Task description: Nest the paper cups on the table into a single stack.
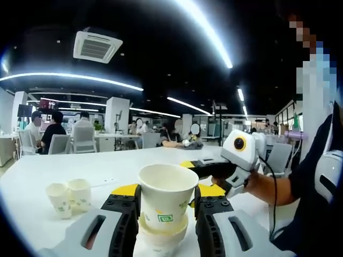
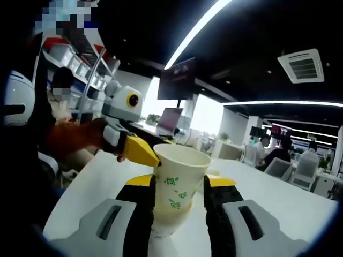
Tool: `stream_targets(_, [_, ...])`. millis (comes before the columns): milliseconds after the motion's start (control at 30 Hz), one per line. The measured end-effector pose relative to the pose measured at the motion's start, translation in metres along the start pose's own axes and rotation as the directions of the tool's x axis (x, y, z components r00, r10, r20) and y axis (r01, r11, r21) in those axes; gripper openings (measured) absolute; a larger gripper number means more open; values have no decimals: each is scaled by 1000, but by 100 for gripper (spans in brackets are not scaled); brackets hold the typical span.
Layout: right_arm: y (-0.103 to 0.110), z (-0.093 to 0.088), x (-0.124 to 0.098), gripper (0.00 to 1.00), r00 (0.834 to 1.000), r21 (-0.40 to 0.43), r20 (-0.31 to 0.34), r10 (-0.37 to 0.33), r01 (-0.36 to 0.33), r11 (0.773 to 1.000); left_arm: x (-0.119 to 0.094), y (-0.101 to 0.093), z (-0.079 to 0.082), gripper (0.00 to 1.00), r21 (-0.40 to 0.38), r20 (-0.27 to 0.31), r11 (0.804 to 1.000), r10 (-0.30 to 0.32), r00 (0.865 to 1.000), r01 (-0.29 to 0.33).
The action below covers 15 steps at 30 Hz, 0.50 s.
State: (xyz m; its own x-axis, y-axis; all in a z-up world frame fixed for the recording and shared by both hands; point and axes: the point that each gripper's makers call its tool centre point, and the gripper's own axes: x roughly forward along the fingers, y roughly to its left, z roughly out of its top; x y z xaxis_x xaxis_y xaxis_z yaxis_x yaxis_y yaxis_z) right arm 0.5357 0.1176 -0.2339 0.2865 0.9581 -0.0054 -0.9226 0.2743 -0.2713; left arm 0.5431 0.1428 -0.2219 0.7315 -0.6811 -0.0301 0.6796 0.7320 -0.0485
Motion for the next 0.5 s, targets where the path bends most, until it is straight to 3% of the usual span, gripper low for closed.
stream_targets(233, [1,-9,0,38,1000,11,-19,6,-5,1000,1,0,-11,43,-9,-18,1000,-4,1000,4])
stream_targets(333, [3,-12,-1,38,1000,14,-26,12,-12,1000,0,0,-21,43,12,-56,1000,-8,998,8])
stream_targets(500, [7,-16,-4,46,999,26,-38,26,-25,999,-5,-4,-27,56,9,-69,1000,-22,997,22])
